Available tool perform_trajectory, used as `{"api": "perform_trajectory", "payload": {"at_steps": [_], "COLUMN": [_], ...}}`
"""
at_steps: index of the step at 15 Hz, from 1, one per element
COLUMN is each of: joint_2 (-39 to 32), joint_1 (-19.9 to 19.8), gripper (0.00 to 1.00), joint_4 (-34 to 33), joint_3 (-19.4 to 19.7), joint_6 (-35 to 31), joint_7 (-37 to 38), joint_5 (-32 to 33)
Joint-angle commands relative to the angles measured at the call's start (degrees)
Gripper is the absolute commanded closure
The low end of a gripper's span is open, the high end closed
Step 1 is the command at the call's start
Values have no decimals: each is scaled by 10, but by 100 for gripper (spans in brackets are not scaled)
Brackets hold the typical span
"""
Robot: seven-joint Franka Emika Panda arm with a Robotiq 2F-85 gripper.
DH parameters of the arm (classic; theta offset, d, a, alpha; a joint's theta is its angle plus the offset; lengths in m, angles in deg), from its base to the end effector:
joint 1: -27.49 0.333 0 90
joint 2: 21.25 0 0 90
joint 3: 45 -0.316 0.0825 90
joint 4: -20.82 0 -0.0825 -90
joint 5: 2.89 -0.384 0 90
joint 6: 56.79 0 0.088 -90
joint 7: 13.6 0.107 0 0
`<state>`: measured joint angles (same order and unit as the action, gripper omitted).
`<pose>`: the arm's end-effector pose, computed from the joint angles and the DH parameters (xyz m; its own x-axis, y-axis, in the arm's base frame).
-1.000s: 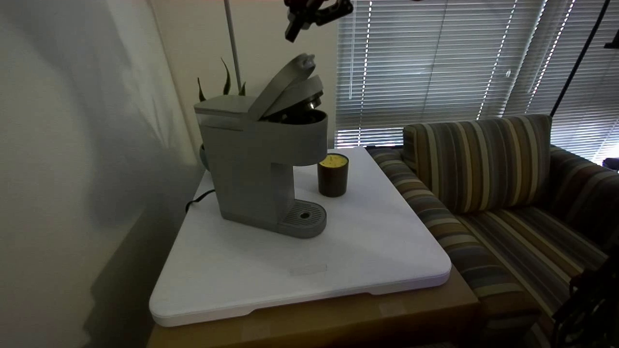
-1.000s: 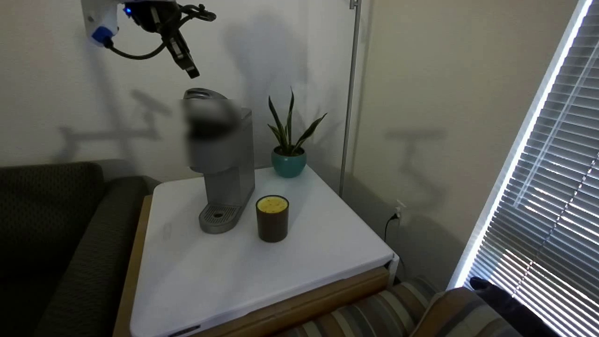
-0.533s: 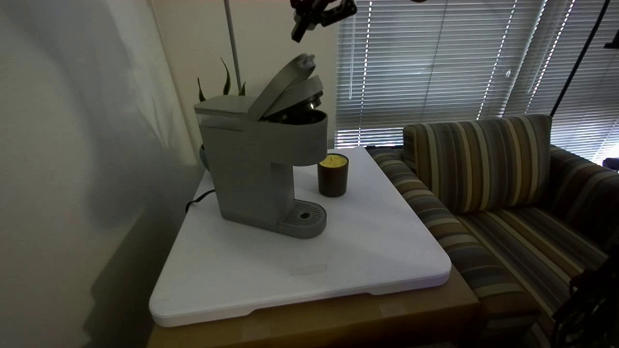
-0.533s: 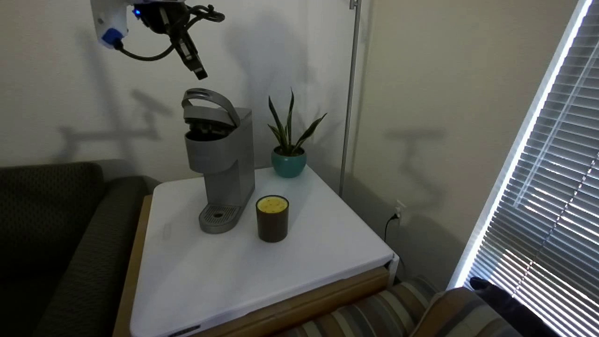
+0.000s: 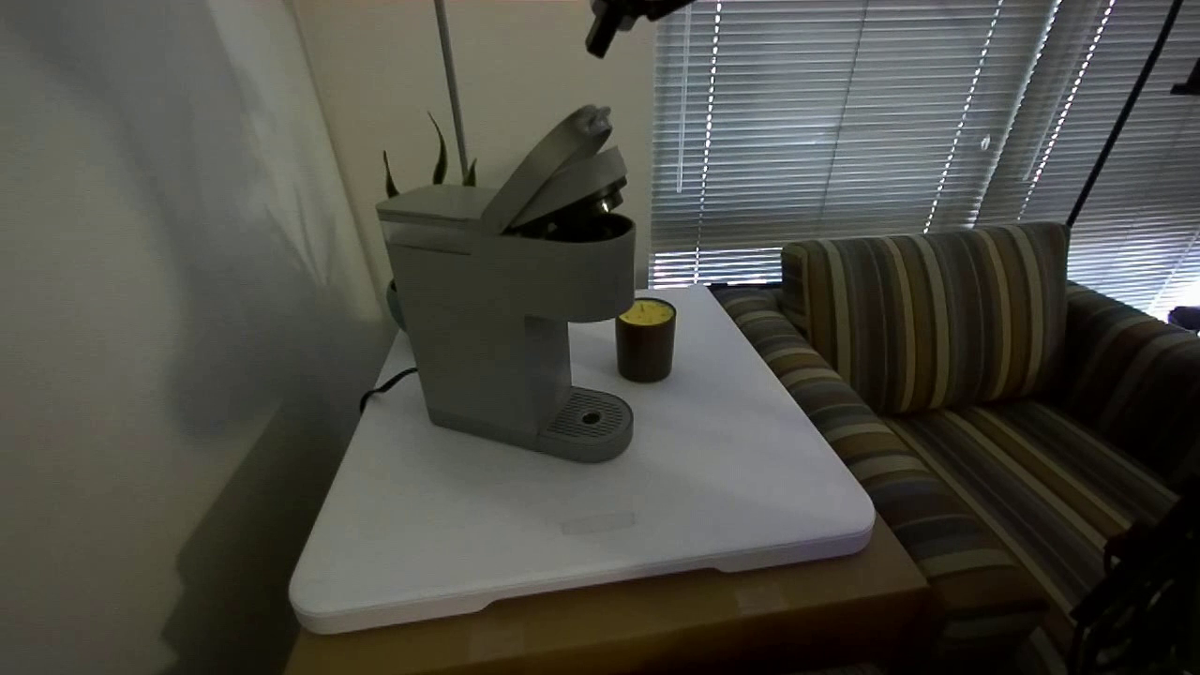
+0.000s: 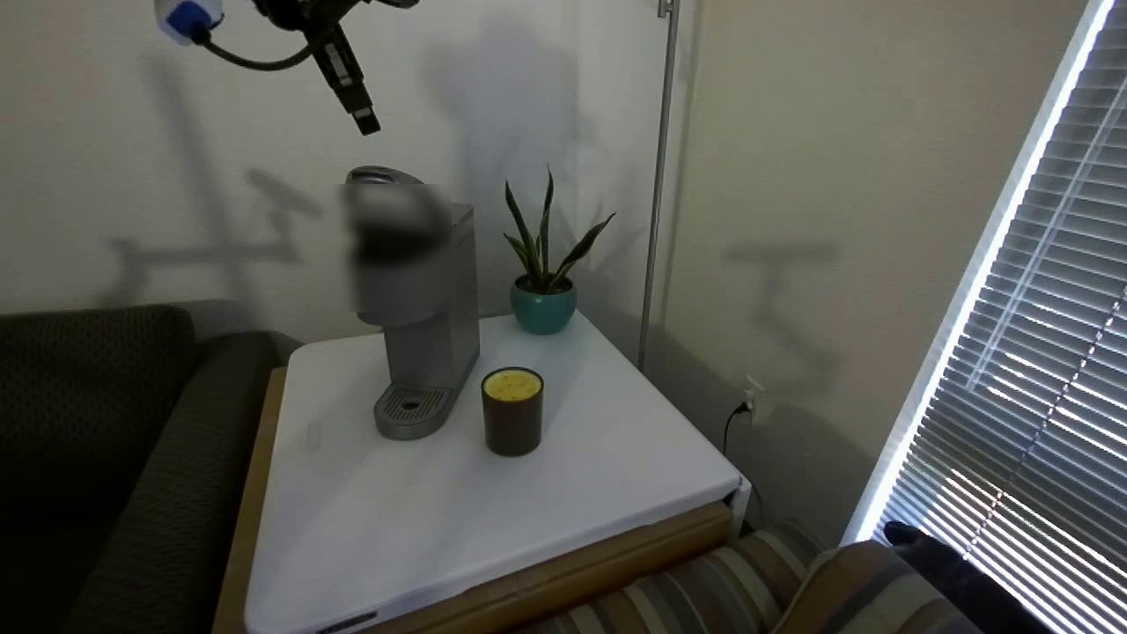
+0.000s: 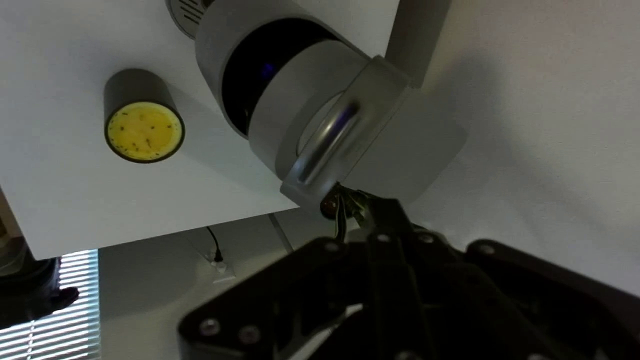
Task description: Open the top compartment of the coffee maker.
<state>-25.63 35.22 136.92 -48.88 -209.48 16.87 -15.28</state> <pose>0.5992 0.1159 0.4740 0.7844 -0.5142 0.3470 -0.3575 -0.8318 -0.4246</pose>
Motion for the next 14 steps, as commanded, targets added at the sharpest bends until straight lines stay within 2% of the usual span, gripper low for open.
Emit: {"api": "perform_trajectory", "payload": {"at_steps": [1, 5, 6, 7, 10, 11, 12, 14], "joint_2": [37, 53, 54, 54, 51, 56, 57, 56], "joint_1": [-15, -26, -28, -29, -31, -28, -28, -28], "gripper": [100, 97, 81, 77, 55, 49, 66, 52], "joint_4": [-12, -35, -41, -45, -55, -42, -43, -43], "joint_3": [6, 7, 7, 7, 7, 3, 2, 2], "joint_6": [108, 212, 230, 243, 262, 237, 238, 238], "joint_7": [-2, -6, -7, -7, -14, 1, 1, 1], "joint_5": [14, 18, 16, 16, 0, 13, 12, 12]}}
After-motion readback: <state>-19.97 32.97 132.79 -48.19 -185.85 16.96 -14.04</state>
